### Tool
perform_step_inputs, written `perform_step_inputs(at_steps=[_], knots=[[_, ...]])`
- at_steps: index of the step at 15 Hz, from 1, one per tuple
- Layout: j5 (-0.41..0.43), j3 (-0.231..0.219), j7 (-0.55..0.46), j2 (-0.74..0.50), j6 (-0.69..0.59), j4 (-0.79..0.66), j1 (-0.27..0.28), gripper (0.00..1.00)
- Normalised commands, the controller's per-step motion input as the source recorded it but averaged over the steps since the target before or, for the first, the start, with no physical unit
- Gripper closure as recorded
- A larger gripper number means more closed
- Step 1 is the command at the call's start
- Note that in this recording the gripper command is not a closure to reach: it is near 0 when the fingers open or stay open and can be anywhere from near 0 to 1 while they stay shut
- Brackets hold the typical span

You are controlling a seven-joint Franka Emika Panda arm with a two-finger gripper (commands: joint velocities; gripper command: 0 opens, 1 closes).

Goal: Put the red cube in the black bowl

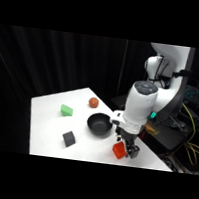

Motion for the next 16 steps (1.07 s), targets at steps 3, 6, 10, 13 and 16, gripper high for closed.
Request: perform_step_inputs(at_steps=[3, 6, 10, 13, 16], knots=[[-0.004, -0.143, -0.22, 0.06, 0.24, -0.08, 0.107, 0.00], [0.070, -0.102, -0.27, 0.07, 0.27, -0.06, 0.065, 0.00], [0.072, -0.146, -0.22, 0.00, 0.24, -0.07, 0.123, 1.00], [0.075, -0.151, -0.17, -0.06, 0.17, -0.08, 0.151, 1.00], [0.126, -0.082, -0.18, -0.07, 0.05, -0.07, 0.098, 1.00]])
